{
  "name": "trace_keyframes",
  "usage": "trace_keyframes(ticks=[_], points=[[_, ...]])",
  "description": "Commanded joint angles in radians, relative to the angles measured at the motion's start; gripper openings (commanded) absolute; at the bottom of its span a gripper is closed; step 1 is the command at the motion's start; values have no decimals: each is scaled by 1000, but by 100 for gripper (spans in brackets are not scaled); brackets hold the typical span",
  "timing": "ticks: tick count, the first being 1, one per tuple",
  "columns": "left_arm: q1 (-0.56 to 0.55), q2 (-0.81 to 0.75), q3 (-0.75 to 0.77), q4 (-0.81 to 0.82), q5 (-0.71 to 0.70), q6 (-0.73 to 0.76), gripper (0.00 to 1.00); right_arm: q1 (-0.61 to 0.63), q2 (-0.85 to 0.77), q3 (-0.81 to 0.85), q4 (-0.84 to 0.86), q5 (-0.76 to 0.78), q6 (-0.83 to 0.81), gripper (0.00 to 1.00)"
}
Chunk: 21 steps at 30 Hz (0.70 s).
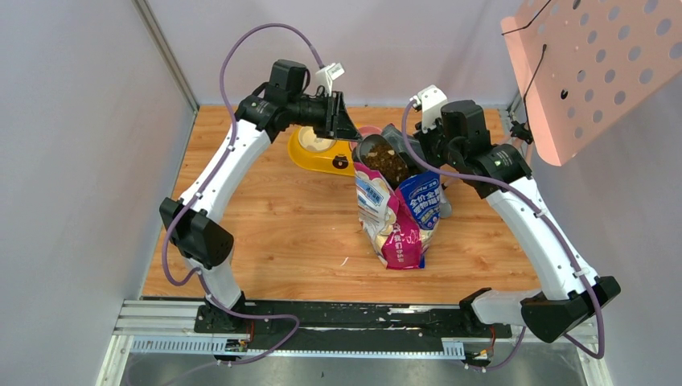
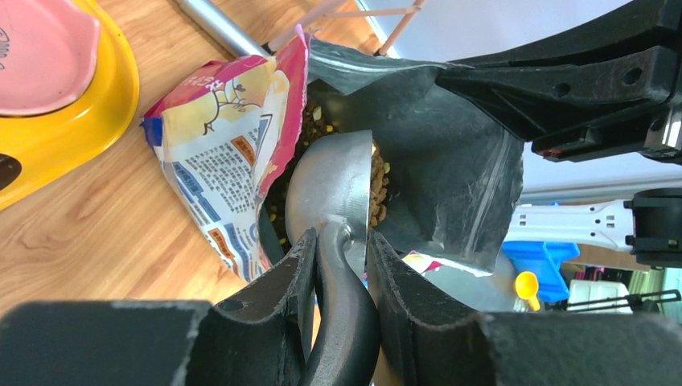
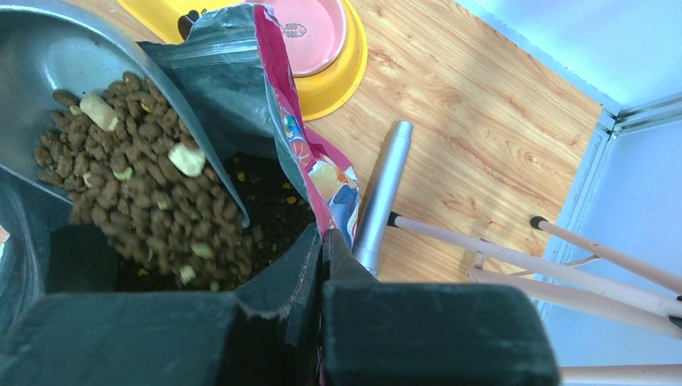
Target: Serve the pet food
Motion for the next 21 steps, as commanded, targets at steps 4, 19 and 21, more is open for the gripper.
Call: trace_keyframes(ticks=[4,19,21], points=[[34,-30,3,23,26,-38,0,1,-57,9,144,25,-26,0],[94,-10,-262,601,397,-665,0,1,-92,-66,146,7,-30,0],[104,-10,-269,588,393,-664,0,1,-91,-66,145,2,-30,0]])
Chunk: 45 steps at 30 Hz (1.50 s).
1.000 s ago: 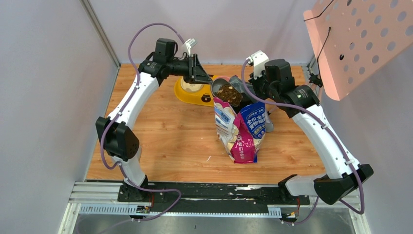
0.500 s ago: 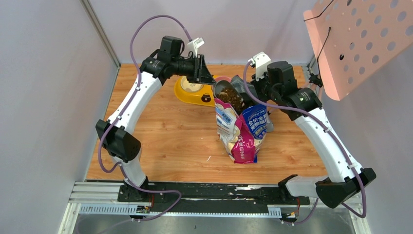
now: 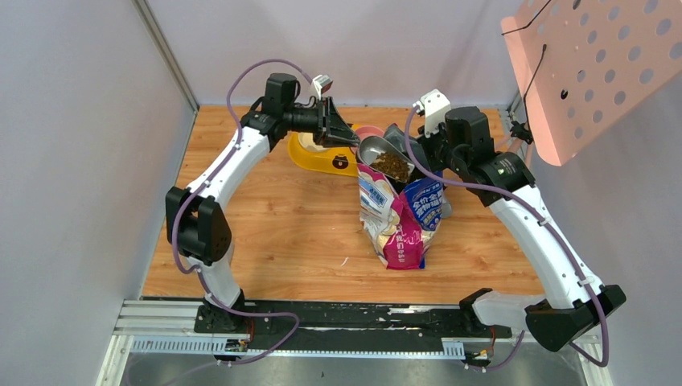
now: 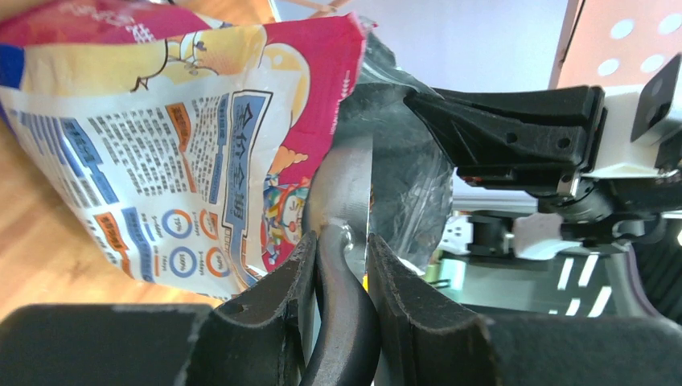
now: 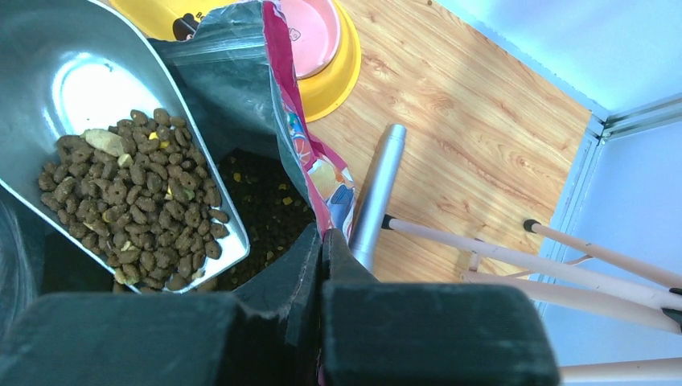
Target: Serve the pet food
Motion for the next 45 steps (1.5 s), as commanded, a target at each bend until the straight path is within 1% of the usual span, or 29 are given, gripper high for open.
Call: trace_keyframes(ticks=[1,5,7,10,11,13,15,16,19,22,27,30,34,41,45], points=[[23,-17,-8,200,130,-214,0,2,-37,5,100,-6,-13,0],[48,-43,11,55,65,-150,0,1,-31,14,100,0,-13,0],[49,-44,-14,29,39,-194,0,1,-33,10,100,1,-15,0],[41,-26,-75,13,59,-244,0,2,-28,4,100,-2,-16,0],[42,-15,-116,13,72,-276,0,0,-26,6,100,-3,-16,0],[45,-8,-182,53,104,-334,0,1,-22,13,101,-3,-17,0],[50,-10,-216,83,134,-357,0,1,-19,19,96,2,-18,0],[67,-20,-213,62,165,-341,0,1,-17,26,88,4,-22,0],[199,-107,-190,-5,211,-264,0,0,-26,52,59,19,-31,0],[198,-104,-178,71,220,-307,0,-2,-46,20,73,7,-49,0],[62,-8,-136,187,217,-374,0,-2,-17,47,75,-11,-49,0],[32,19,-95,258,229,-391,0,-1,-14,46,87,-11,-49,0],[53,23,-86,352,232,-429,0,-2,-34,15,94,-11,-48,0],[105,-15,-87,402,254,-440,0,-2,-52,2,95,-5,-58,0],[163,-52,-66,392,243,-424,0,-2,-56,-1,95,1,-67,0]])
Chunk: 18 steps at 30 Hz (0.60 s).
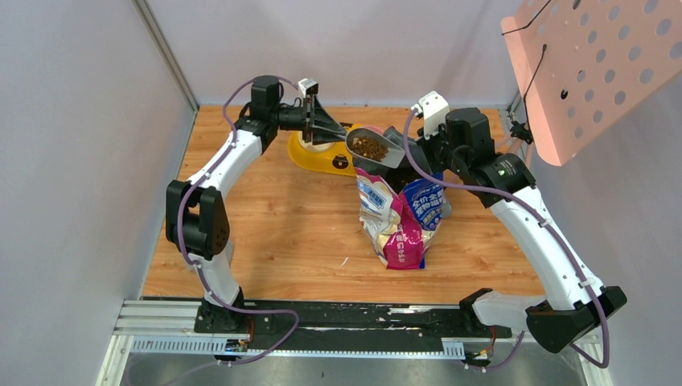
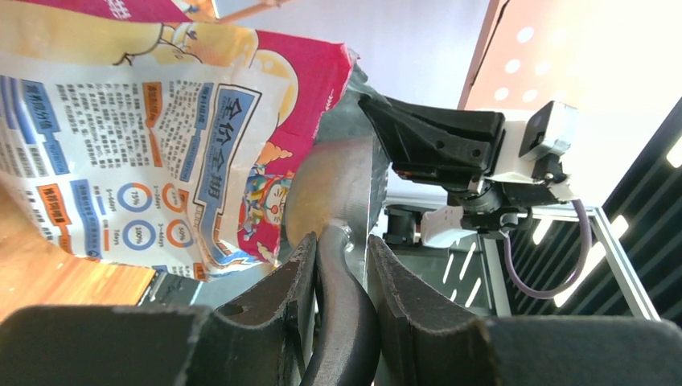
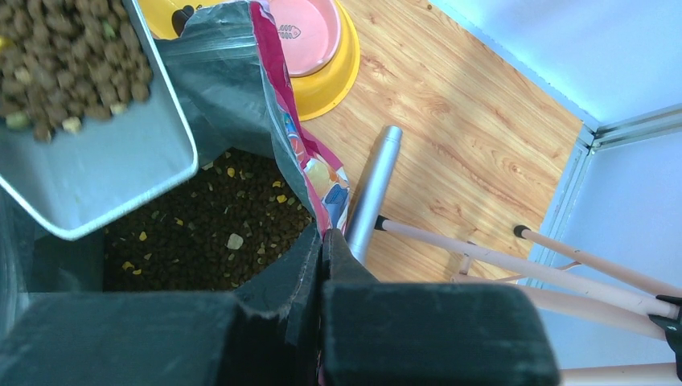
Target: Serve the pet food
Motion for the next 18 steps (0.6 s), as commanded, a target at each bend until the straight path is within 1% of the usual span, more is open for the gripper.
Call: trace_keyframes(ticks=[1,4,7,12,16,18], points=[[69,-90,71,61,30,0,0,-1,-47,10,91,12,-25,0],[127,-103,96,28,13,13,0,-1,-48,10,90,14,-27,0],[207,-106,103,6,-6,40,0,-1,-49,10,90,13,-25,0],[339,-93,73,-10,-31,57,0,-1,-50,1,91,9,-22,0],[398,-78,39,37,-52,48,0,-2,-52,-1,90,7,-22,0],[416,-69,44,25,-86,83,0,-1,-52,-3,91,6,-21,0]])
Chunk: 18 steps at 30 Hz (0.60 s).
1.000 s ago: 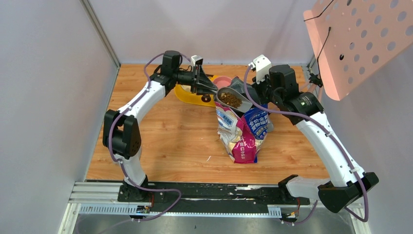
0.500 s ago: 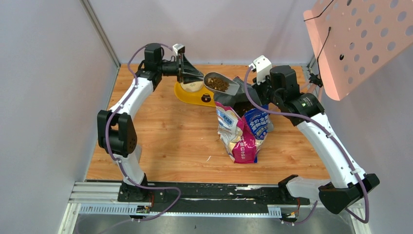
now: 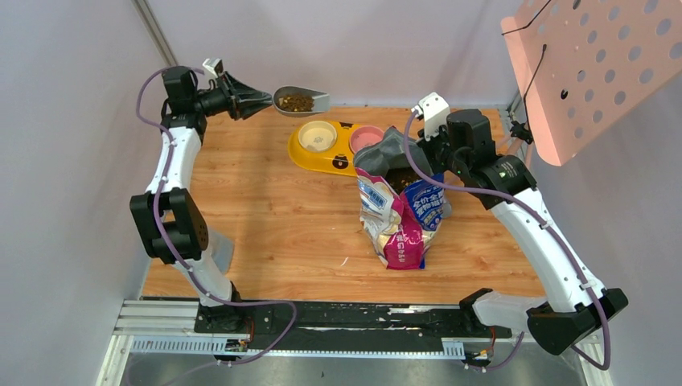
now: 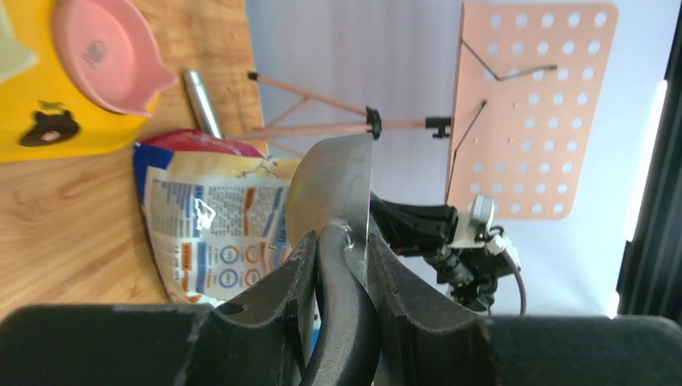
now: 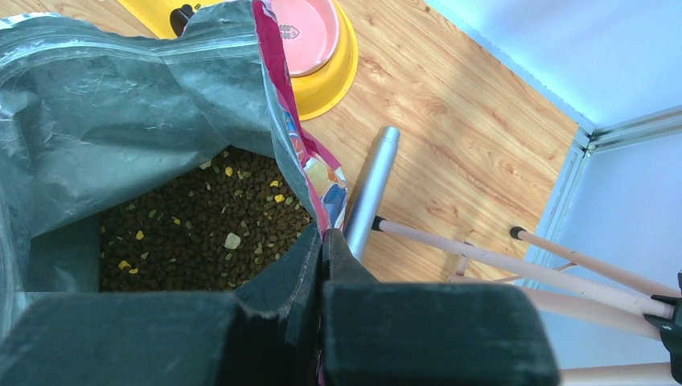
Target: Serve the pet food
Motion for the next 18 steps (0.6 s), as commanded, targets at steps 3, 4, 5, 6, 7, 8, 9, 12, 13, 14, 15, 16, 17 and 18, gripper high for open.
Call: trace_keyframes(ticks=[3,4,5,6,7,8,9,12,13,14,15,16,17,18], points=[[28,11,22,9,-58,86,0,-1,-43,5,83,6,-7,0],[30,23,30,2,-67,115,0,-1,-43,4,84,5,-8,0],[30,28,40,-28,-93,138,0,-1,-44,4,84,6,-8,0],[31,40,44,-43,-105,180,0,-1,-44,3,84,6,-8,0],[31,48,52,-72,-125,201,0,-1,-44,2,84,8,-7,0],[33,63,55,-86,-135,237,0,-1,-46,1,83,12,-9,0],[34,74,53,-104,-160,251,0,-1,-48,0,82,11,-9,0],[41,86,27,-82,-208,280,0,-1,-53,-6,77,15,-12,0],[43,96,17,-66,-225,280,0,-1,-53,-7,74,14,-14,0],[44,105,16,-62,-230,283,0,-1,-54,-6,71,16,-14,0],[44,123,21,-67,-236,298,0,-1,-52,-6,67,16,-14,0],[44,133,25,-72,-244,307,0,-1,-52,-4,64,16,-14,0],[44,150,36,-88,-252,339,0,-1,-51,-4,62,15,-15,0],[44,158,42,-94,-273,358,0,-1,-51,-5,62,14,-17,0]])
